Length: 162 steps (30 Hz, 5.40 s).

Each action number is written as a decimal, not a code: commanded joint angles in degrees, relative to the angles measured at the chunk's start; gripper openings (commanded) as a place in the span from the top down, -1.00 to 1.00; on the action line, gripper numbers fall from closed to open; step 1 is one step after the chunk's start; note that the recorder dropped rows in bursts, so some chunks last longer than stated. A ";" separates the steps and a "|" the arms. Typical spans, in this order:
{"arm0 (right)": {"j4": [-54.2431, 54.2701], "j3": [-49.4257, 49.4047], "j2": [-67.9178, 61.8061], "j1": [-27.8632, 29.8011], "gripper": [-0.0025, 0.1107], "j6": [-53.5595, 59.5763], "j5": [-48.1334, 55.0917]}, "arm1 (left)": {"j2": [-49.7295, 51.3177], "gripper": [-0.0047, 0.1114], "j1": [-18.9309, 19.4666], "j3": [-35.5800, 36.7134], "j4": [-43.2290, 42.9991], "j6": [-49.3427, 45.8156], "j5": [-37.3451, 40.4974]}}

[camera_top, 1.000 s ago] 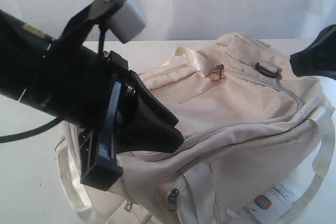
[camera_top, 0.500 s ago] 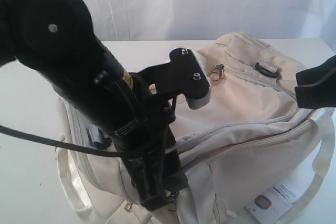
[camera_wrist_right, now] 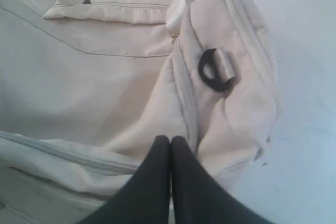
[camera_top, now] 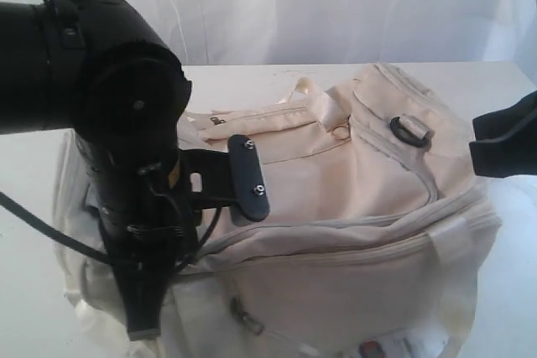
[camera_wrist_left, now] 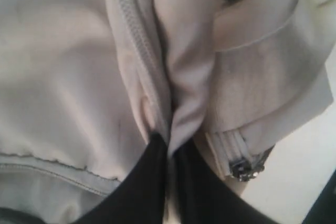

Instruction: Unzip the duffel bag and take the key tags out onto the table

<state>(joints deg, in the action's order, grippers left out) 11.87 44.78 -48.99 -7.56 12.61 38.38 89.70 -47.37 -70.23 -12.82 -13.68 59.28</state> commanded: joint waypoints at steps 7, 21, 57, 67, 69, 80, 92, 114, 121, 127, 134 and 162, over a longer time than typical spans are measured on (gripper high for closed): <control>-0.31 -0.23 0.26 0.22 0.96 0.44 -1.61 | -6.95 0.92 -0.06 0.49 -7.31 1.87 10.69; -1.36 -0.23 0.26 0.22 0.96 0.44 -2.21 | -7.15 0.05 4.55 0.49 -13.37 5.19 10.69; -1.51 -0.23 0.26 0.22 0.96 -1.07 -2.35 | 5.71 0.01 10.38 -15.27 12.82 23.49 -25.89; -1.60 -0.23 0.26 0.22 0.96 -2.27 -2.58 | 21.19 -0.17 20.59 -25.12 61.40 -12.78 -27.50; -1.60 -0.23 0.26 0.22 0.96 -2.26 -2.47 | 23.02 -0.17 20.59 -25.12 62.25 -15.51 -31.33; -1.39 -0.23 0.26 0.22 0.96 -2.37 -2.47 | 31.02 -0.17 20.59 -25.12 69.62 -15.04 -40.64; -1.27 -0.23 0.26 0.22 0.96 -2.37 -2.26 | 34.76 -0.17 19.97 -26.71 84.23 -26.20 -39.36; -1.07 -0.23 0.26 0.22 0.96 -2.47 -2.27 | 25.01 0.92 19.28 -29.18 80.38 -30.01 -37.70; -1.07 -0.23 0.26 0.22 0.96 -2.47 -2.97 | 19.45 0.92 19.28 -29.18 77.81 -30.01 -35.99; -0.03 -0.23 -0.06 0.22 0.93 -2.61 -5.15 | 17.91 0.92 19.28 -29.18 77.81 -30.01 -35.93; 15.02 -0.23 -5.98 0.22 0.32 -0.64 -7.78 | 17.77 0.92 19.28 -29.18 75.10 -28.69 -40.51; 52.95 1.44 -21.37 0.01 0.12 28.19 -17.08 | 20.00 0.92 19.28 -29.18 68.06 -19.11 -38.30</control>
<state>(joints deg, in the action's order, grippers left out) 64.32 46.03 -68.69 -7.56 39.86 23.93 111.23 -28.05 -98.61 53.63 -34.00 19.69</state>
